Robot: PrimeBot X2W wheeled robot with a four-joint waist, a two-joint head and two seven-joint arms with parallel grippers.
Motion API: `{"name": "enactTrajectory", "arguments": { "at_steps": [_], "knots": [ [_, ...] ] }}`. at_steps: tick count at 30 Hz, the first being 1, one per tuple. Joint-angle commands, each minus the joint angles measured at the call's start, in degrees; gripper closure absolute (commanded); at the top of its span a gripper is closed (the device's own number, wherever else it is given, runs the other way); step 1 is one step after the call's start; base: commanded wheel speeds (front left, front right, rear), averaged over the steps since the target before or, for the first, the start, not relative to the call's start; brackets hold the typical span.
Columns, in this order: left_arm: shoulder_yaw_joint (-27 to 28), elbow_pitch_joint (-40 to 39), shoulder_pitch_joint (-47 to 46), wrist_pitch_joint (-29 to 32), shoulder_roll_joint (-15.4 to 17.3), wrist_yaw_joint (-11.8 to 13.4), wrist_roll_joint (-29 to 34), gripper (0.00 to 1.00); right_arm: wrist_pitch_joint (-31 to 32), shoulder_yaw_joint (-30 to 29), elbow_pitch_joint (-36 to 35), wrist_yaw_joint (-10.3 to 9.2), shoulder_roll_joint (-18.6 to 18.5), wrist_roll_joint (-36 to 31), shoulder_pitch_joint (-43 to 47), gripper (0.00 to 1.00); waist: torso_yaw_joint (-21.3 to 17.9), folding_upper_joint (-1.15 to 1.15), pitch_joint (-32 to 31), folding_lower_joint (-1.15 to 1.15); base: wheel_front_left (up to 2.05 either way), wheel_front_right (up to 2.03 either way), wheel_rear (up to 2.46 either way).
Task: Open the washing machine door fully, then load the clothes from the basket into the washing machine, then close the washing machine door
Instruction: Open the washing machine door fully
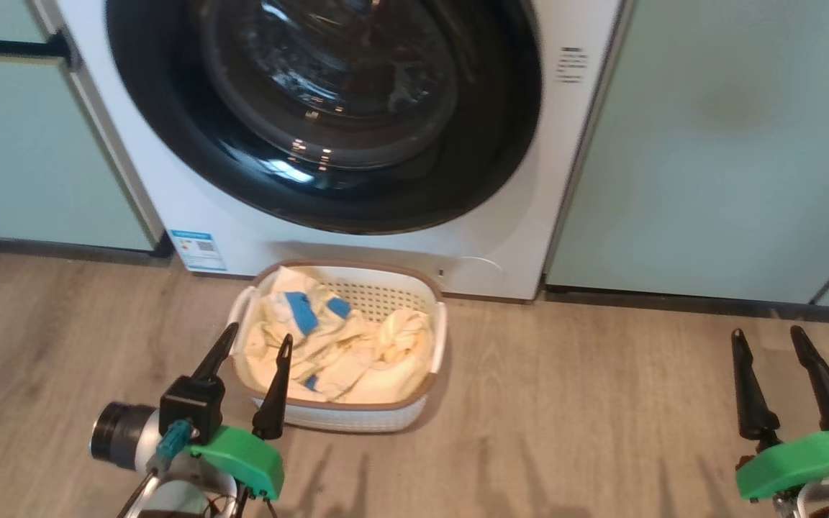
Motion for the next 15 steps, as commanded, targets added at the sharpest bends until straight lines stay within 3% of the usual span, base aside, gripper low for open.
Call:
{"name": "enactTrajectory", "arguments": {
  "at_steps": [1, 8, 15],
  "knots": [
    [1.82, -2.20, -3.07, -0.60, 1.02, 0.24, 0.16, 0.00, -0.55, 1.00, -1.97, -0.17, -1.03, 0.34, -2.77, 0.00, 0.00, 0.00, 0.07, 0.00, 1.05, 1.05, -2.09],
    [2.04, -2.67, -3.05, -0.60, 1.03, 0.06, -0.09, 0.00, -0.55, 0.88, -2.03, -0.17, -1.03, 0.42, -2.99, 0.00, -0.15, 0.00, 0.36, 0.00, 0.73, 0.73, -1.46],
    [2.24, -2.65, -3.06, -0.60, 0.94, 0.04, -0.19, 0.00, -0.55, 0.85, -2.06, -0.17, -1.03, 0.48, -3.11, 0.00, -0.31, 0.00, 0.55, 0.00, 0.19, 0.19, -0.37]
  ]
}}
